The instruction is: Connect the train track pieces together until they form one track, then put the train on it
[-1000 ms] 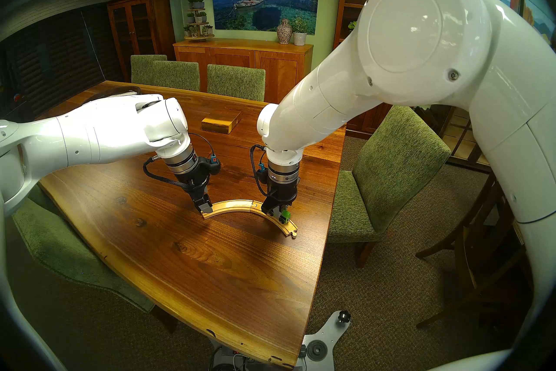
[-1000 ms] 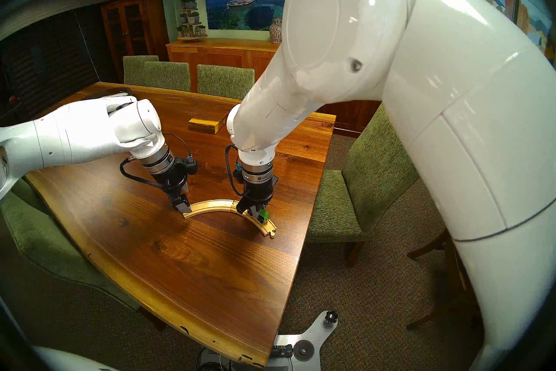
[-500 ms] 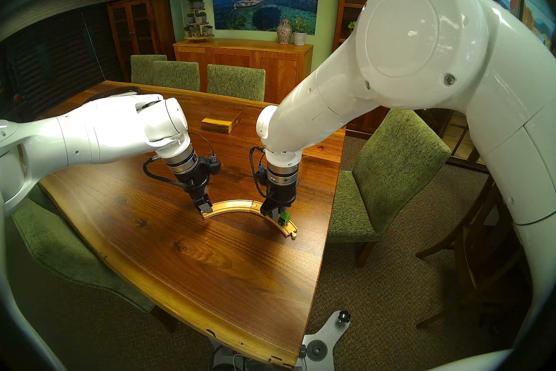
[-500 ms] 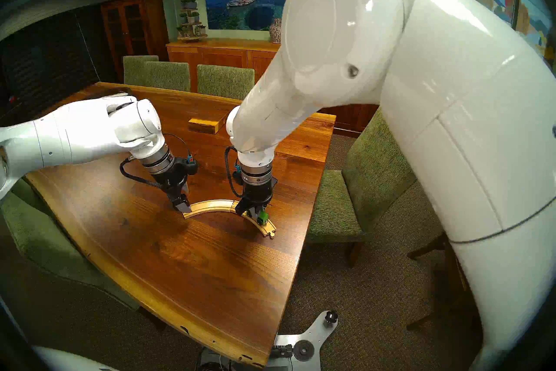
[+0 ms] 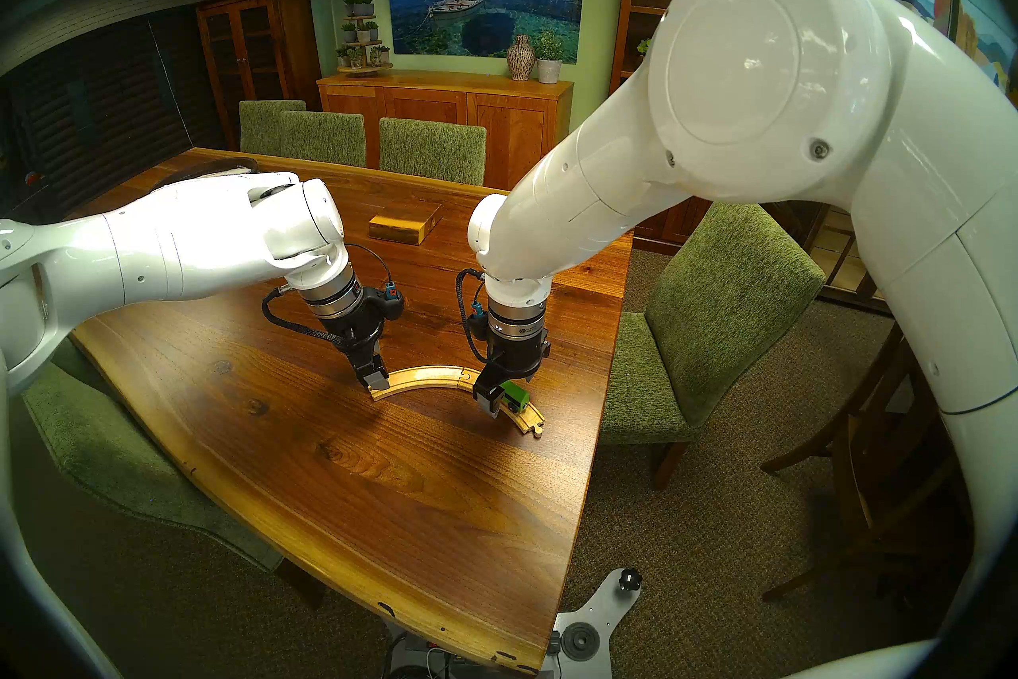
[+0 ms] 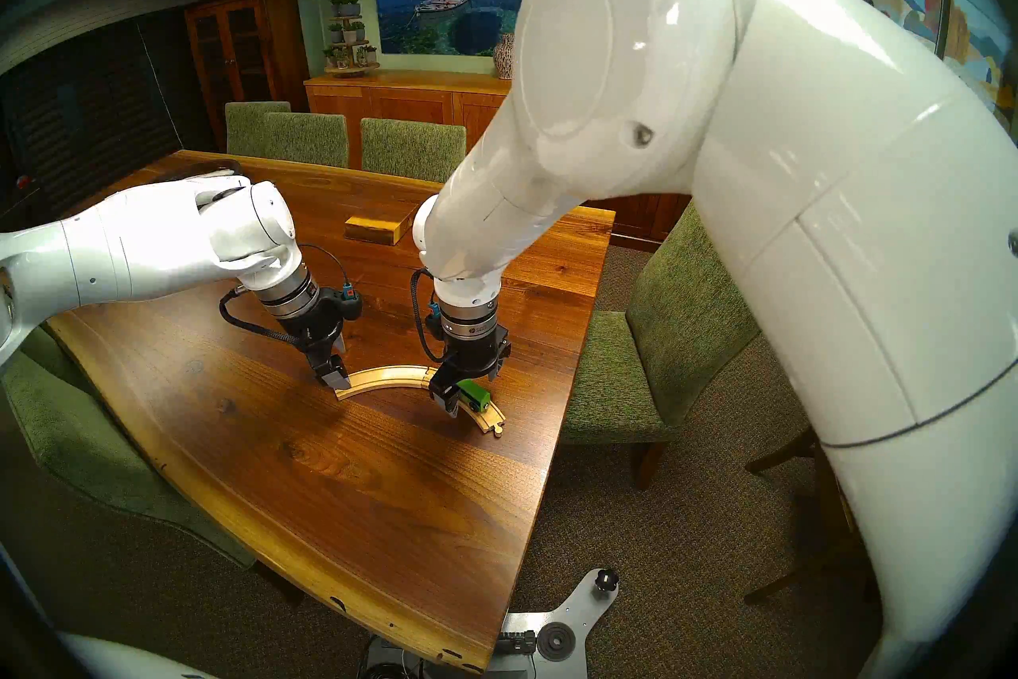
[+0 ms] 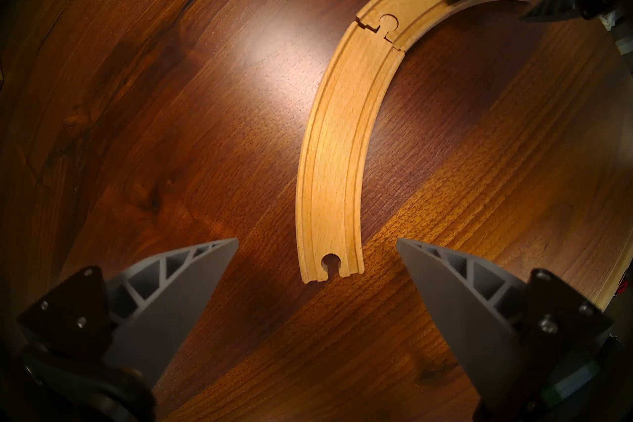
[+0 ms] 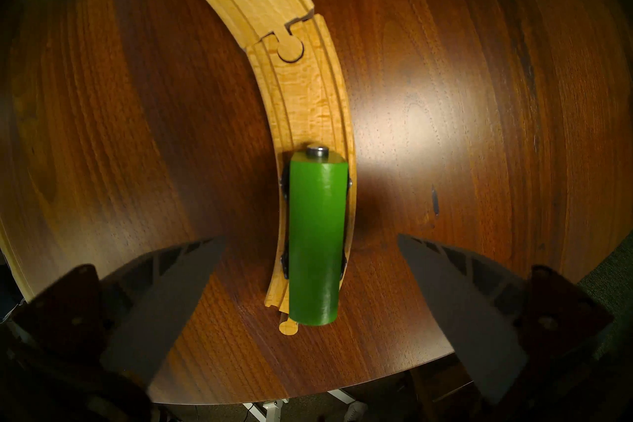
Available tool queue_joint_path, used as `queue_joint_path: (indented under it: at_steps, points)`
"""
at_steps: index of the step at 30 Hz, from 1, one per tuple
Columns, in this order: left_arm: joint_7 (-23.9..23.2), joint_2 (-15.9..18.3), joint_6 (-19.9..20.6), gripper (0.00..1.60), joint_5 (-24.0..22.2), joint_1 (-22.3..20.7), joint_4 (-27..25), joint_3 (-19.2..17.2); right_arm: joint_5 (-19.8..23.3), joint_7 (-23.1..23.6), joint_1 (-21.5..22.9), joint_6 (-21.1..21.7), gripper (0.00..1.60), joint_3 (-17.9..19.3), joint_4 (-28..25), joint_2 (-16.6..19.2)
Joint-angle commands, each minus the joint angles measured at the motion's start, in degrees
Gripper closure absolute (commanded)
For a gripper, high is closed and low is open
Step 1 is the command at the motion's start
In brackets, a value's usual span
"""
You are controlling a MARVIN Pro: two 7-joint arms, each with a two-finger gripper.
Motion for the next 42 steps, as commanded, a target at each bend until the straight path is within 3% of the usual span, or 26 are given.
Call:
queue_joint_path:
  at_steps: [1,18,20,21,23,24,25,28,29,42]
  points:
    - [0.0,0.0,0.0,0.0,-0.1,-2.0,0.1,-1.4,0.7,-1.0,5.6,0.6,0.0,0.3,-2.3,0.3]
    - [0.0,0.0,0.0,0.0,-0.1,-2.0,0.1,-1.4,4.1,-4.5,11.6,-1.4,0.0,0.9,-12.0,1.5]
    - [0.0,0.0,0.0,0.0,-0.1,-2.0,0.1,-1.4,4.6,-5.0,11.7,-2.2,0.33,0.9,-12.8,1.6]
    - [0.0,0.0,0.0,0.0,-0.1,-2.0,0.1,-1.4,4.7,-5.2,11.7,-2.5,0.74,0.9,-13.1,1.7]
    - [0.0,0.0,0.0,0.0,-0.1,-2.0,0.1,-1.4,5.0,-5.5,11.6,-3.2,1.03,1.0,-13.4,1.7]
    - [0.0,0.0,0.0,0.0,-0.1,-2.0,0.1,-1.4,5.2,-5.6,11.4,-3.6,1.03,1.0,-13.5,1.8]
    - [0.0,0.0,0.0,0.0,-0.1,-2.0,0.1,-1.4,5.4,-5.9,11.2,-3.9,1.29,1.0,-13.5,1.7]
    - [0.0,0.0,0.0,0.0,-0.1,-2.0,0.1,-1.4,5.8,-6.3,10.6,-4.7,1.41,0.9,-13.6,1.7]
    - [0.0,0.0,0.0,0.0,-0.1,-2.0,0.1,-1.4,5.9,-6.4,10.5,-4.8,1.57,0.8,-13.6,1.7]
    - [0.0,0.0,0.1,0.0,-0.1,-2.0,0.1,-1.5,5.8,-5.9,8.1,-5.1,1.6,0.0,-10.3,1.2]
